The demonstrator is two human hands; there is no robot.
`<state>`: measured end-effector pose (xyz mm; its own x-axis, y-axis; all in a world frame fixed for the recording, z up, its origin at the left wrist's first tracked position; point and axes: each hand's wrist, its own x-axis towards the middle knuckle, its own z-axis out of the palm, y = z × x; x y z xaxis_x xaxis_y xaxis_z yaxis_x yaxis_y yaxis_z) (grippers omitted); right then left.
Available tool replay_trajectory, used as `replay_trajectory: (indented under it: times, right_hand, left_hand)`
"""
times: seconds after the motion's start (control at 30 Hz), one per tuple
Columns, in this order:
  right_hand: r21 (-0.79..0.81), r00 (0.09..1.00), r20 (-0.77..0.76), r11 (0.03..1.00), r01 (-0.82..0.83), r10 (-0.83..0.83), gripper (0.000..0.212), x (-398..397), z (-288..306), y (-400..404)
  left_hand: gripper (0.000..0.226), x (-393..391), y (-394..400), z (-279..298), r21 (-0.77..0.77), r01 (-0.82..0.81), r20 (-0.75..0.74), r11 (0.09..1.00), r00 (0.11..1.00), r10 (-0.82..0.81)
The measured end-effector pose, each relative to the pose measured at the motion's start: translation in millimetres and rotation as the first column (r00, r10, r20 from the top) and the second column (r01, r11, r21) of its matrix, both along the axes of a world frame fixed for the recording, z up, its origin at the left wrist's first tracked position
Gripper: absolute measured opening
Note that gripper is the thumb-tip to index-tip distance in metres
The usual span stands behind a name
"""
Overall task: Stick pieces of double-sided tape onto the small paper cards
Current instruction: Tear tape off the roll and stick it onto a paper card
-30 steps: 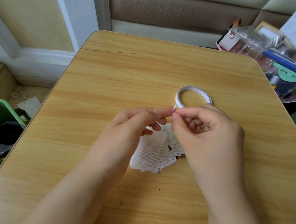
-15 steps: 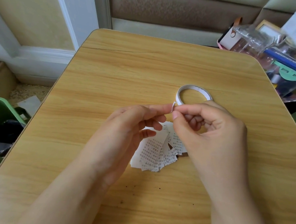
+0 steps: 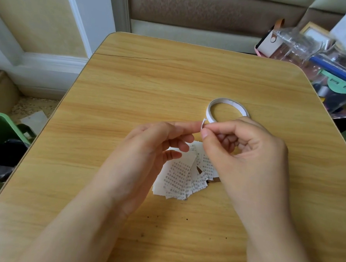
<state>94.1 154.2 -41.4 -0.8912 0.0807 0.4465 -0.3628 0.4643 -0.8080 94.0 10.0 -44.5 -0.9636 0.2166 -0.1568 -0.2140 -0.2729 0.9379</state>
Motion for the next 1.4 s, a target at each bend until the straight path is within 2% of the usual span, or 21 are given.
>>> replay_trajectory:
  times: [0.4, 0.57, 0.93, 1.2, 1.27, 1.4]
  right_hand:
    - [-0.025, 1.000, 0.014, 1.000, 0.001, -0.001, 0.011, -0.4, 0.4, 0.8]
    - [0.051, 0.999, -0.043, 0.999, 0.012, -0.010, 0.005, -1.3, -1.0, 1.6]
    - [0.157, 0.994, -0.100, 0.986, 0.053, -0.038, 0.002, -1.6, -3.2, 2.1]
    - [0.202, 0.988, -0.138, 0.975, 0.089, -0.061, 0.002, -0.8, -5.8, 0.5]
    - [0.206, 0.989, -0.139, 0.975, 0.086, -0.058, 0.003, -1.0, -6.0, 0.0]
    - [0.203, 0.989, -0.143, 0.976, 0.073, -0.044, 0.004, -1.5, -5.2, 0.0]
  left_hand:
    - [0.036, 1.9, -1.3, 1.2, 0.059, 0.026, 0.036, 0.998, 0.999, -0.029]
    - [0.037, 1.9, -1.4, 1.4, 0.075, 0.024, 0.046, 0.997, 0.999, -0.028]
    - [0.038, 1.9, 0.0, 2.0, -0.078, -0.031, -0.050, 0.997, 0.998, 0.027]
    - [0.020, 5.8, 5.4, 7.0, -0.179, -0.058, -0.099, 0.982, 0.994, 0.041]
    - [0.023, 7.1, 6.8, 8.5, -0.208, -0.062, -0.110, 0.976, 0.993, 0.040]
    - [0.027, 7.2, 5.4, 10.5, -0.173, -0.044, -0.108, 0.984, 0.994, 0.026]
